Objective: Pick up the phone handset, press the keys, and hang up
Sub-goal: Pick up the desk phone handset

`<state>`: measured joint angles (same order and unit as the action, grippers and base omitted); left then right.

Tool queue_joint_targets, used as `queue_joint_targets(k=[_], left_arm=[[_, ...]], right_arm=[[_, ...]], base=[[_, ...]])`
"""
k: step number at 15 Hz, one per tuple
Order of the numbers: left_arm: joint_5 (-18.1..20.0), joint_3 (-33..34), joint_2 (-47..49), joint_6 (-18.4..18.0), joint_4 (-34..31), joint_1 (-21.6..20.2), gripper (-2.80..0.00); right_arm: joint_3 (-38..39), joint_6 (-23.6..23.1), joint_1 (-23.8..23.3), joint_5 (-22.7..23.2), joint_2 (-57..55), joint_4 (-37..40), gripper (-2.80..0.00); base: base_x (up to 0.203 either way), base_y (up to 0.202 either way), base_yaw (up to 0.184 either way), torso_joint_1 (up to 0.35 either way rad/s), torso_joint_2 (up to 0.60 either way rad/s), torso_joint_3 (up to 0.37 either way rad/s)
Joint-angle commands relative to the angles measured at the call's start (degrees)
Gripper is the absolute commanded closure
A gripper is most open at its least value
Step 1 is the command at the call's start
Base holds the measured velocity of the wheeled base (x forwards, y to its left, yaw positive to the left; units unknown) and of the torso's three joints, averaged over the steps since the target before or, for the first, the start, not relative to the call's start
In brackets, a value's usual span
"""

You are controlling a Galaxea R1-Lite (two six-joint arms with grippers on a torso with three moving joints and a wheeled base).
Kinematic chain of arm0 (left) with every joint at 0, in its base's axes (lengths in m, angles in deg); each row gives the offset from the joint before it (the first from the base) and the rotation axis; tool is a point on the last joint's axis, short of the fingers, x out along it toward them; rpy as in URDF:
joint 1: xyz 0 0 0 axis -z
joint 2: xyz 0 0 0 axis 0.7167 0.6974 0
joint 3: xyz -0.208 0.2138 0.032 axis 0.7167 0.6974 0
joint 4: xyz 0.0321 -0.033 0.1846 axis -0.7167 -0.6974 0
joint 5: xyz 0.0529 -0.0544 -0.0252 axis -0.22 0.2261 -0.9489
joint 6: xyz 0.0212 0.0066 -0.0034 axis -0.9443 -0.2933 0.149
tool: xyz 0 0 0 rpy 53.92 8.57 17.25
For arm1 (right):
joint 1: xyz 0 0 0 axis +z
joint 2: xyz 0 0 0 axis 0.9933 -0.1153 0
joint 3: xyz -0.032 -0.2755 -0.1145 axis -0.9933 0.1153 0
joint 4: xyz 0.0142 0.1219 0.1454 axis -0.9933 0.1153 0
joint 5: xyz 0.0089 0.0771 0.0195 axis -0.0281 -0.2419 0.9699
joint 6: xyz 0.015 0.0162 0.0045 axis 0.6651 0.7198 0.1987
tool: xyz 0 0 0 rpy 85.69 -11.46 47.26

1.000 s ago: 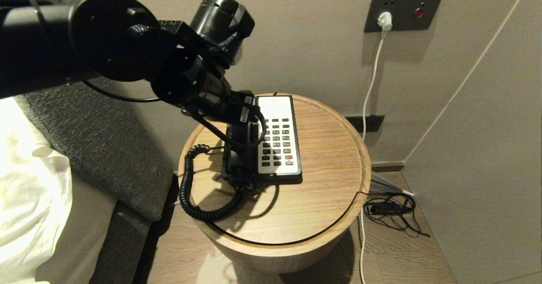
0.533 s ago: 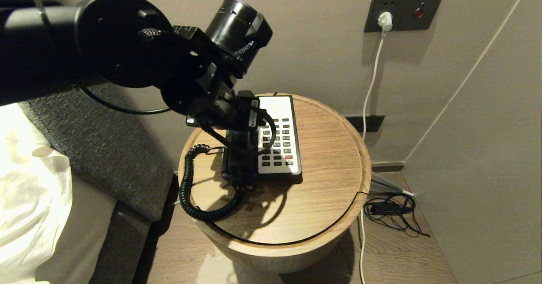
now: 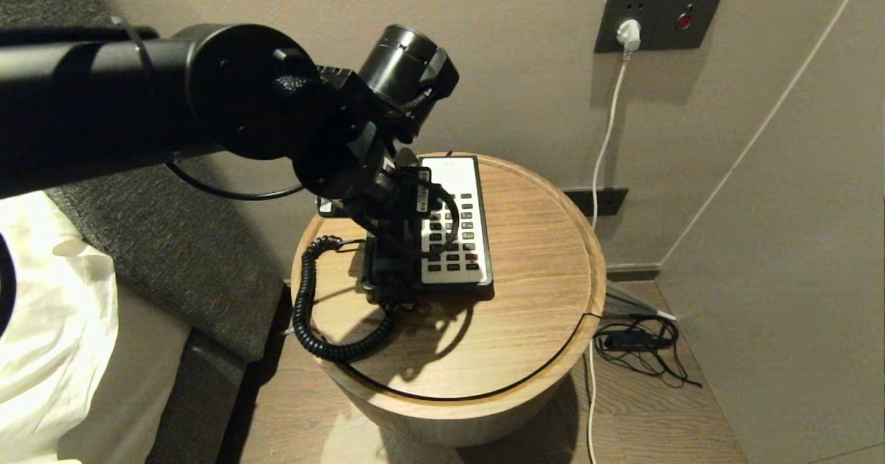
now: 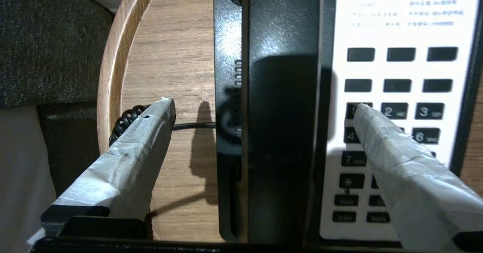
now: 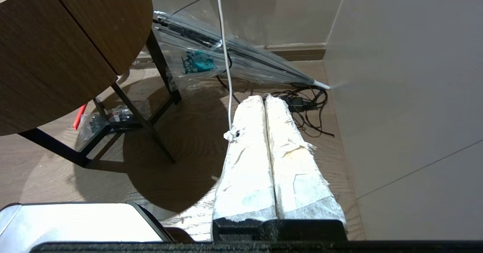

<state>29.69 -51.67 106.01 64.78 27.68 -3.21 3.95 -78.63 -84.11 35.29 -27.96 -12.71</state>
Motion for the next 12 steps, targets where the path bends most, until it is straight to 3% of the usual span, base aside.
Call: queue_joint_targets(k=[1,12], left_arm=[[-0.2,0.0,0.6,0.1,-0.2,-0.7,-2.80],[0.1,0.0,1.8,0.1,3.2,-1.8,-2.80]], right_arm=[[0.0,0.0,0.0,0.0,-0.1,0.0,0.00],[0.0,-0.1,0.0,0.2,-0.1,0.2,0.00]], base=[[0.000,0.000,0.000,0.000,0.00,0.000],[0.000,0.000,0.000,0.000,0.00,0.000]])
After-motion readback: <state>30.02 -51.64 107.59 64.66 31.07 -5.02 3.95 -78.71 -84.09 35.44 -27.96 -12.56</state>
